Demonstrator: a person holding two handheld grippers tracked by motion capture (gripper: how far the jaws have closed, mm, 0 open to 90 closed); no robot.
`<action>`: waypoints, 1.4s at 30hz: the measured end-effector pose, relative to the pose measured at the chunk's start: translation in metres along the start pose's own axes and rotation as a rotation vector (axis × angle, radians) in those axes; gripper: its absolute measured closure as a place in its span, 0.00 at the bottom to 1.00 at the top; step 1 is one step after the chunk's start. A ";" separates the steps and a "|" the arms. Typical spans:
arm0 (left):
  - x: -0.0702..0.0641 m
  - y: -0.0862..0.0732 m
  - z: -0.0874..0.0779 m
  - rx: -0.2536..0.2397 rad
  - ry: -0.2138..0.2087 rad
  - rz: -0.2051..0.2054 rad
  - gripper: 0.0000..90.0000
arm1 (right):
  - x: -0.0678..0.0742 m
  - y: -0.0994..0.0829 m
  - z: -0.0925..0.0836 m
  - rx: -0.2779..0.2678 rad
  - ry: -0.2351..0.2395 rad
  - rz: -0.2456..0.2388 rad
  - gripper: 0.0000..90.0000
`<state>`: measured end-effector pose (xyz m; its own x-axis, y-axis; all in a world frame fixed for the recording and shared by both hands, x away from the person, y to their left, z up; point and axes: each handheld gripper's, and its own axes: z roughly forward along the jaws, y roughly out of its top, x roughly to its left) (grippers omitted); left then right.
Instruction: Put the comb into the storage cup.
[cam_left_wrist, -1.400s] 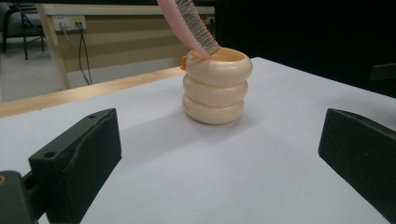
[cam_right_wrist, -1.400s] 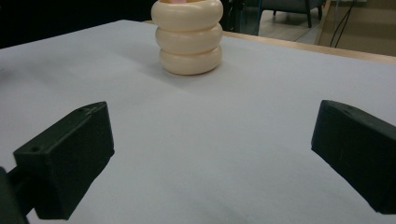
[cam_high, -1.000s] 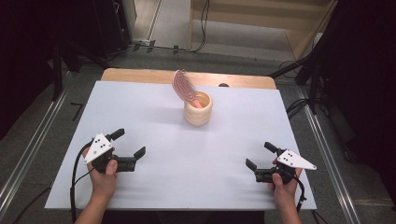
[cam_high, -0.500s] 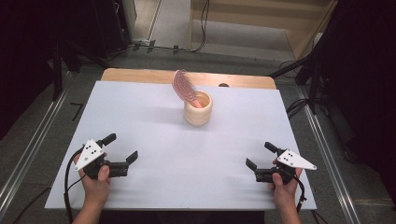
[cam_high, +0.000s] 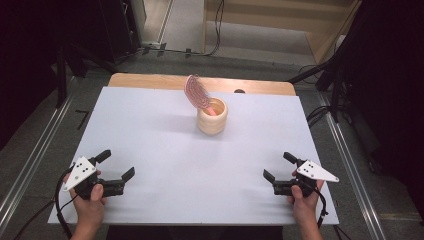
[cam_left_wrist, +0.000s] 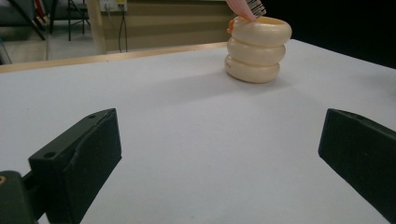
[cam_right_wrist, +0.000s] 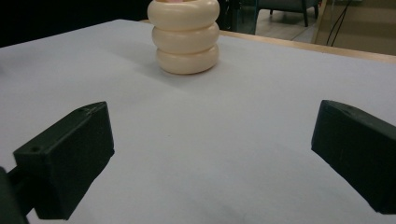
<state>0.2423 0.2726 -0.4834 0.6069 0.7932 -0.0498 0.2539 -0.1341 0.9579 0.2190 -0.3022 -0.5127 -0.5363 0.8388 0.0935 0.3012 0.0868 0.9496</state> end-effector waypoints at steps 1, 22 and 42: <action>0.001 -0.001 -0.001 0.002 0.002 -0.001 0.00 | 0.000 0.000 0.000 0.000 0.000 0.000 0.00; 0.024 -0.009 -0.030 0.002 0.076 0.010 0.00 | 0.000 0.000 0.001 0.002 0.001 0.001 0.00; 0.030 -0.013 -0.028 -0.003 0.061 -0.017 0.00 | -0.002 -0.001 -0.001 -0.006 -0.010 0.023 0.00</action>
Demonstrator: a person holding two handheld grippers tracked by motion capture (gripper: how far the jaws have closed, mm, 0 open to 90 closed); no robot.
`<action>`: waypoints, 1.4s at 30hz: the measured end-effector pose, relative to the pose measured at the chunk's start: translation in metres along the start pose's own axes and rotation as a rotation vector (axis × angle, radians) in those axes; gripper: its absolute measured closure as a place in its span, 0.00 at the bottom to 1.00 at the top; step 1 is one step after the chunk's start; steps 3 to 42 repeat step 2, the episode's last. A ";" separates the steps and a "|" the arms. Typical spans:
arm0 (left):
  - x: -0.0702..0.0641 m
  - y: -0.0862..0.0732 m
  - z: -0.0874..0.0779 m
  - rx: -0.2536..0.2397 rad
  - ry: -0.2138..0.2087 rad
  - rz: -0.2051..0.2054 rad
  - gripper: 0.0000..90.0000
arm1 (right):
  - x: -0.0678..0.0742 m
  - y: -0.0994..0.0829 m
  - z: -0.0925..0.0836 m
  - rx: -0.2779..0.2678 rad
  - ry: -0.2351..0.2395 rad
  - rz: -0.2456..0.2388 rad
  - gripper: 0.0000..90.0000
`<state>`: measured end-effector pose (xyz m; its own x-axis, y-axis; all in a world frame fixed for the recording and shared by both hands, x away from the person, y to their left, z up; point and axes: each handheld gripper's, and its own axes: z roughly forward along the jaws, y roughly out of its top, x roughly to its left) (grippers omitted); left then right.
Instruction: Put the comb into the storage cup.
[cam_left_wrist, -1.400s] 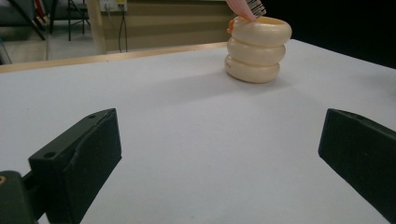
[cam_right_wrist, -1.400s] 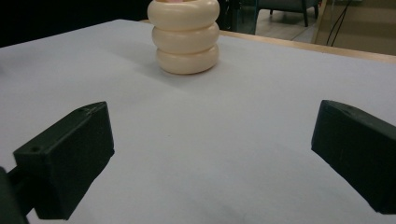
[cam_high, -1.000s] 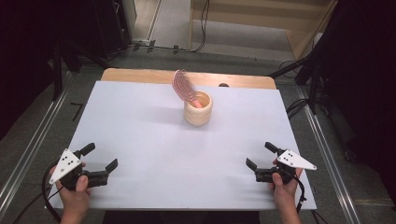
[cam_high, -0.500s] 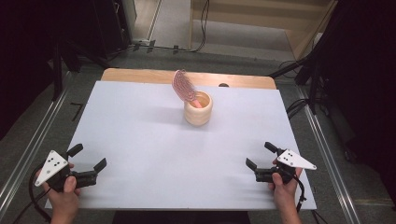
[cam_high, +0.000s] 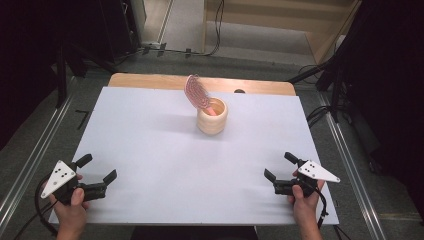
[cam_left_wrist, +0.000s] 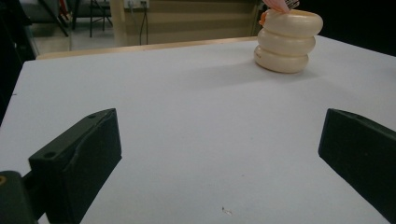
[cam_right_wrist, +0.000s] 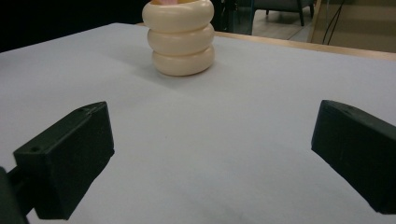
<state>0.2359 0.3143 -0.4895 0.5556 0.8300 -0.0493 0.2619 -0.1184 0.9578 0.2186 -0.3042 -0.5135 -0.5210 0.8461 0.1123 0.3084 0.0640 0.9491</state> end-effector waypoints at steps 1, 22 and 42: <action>0.000 0.000 0.000 -0.001 0.000 0.000 0.00 | 0.000 0.000 0.000 0.001 -0.001 -0.002 0.00; 0.000 0.000 0.000 -0.001 0.000 0.000 0.00 | 0.000 0.000 0.000 0.000 -0.001 -0.004 0.00; 0.000 0.000 0.000 -0.001 0.000 0.000 0.00 | 0.000 0.000 0.000 0.000 -0.001 -0.004 0.00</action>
